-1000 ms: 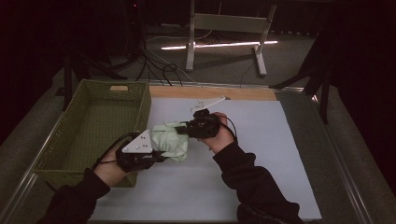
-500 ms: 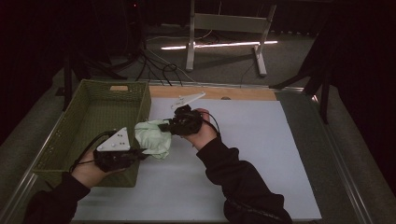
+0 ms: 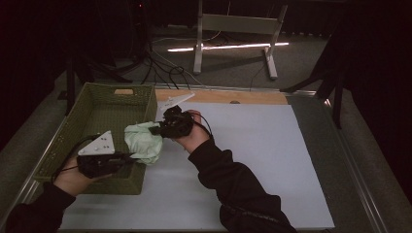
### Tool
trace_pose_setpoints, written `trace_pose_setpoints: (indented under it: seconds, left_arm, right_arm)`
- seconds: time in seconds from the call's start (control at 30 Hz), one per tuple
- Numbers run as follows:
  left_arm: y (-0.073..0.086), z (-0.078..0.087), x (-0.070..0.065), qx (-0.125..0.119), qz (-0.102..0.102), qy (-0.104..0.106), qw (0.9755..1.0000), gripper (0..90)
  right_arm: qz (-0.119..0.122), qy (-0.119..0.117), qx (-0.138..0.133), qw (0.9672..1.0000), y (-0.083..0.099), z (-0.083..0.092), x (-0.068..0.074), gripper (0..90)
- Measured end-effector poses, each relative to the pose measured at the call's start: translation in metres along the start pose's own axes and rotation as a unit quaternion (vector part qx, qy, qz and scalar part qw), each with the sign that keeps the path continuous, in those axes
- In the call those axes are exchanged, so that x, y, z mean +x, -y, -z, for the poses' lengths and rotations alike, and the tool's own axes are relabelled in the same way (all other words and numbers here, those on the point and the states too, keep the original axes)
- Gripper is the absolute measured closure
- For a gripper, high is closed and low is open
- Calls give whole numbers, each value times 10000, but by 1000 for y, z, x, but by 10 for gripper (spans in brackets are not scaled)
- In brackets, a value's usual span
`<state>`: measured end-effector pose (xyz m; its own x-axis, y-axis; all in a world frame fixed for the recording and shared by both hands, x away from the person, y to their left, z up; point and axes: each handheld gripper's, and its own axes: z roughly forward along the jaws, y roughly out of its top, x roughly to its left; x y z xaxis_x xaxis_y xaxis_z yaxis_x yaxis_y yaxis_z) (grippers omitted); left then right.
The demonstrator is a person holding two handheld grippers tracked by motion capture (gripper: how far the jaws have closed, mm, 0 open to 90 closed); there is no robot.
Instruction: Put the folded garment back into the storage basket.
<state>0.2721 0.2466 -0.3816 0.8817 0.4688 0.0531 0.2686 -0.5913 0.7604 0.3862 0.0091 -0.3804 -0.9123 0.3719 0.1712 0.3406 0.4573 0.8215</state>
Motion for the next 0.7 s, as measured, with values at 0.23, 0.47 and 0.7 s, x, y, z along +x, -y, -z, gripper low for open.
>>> trace_pose_setpoints:
  seconds: [0.23, 0.47, 0.7]
  left_arm:
    - [11, 14, 8, -23, 87, -96, 9999, 866]
    - [23, 30, 16, -36, 180, -188, 9997, 865]
    - [37, 45, 27, -40, 281, -337, 9990, 865]
  right_arm:
    - [9, -14, 36, 10000, -11, -17, 7, 750]
    - [151, -44, -34, 9999, -24, -34, 14, 750]
    - [93, -53, -51, 9999, -35, -52, 22, 750]
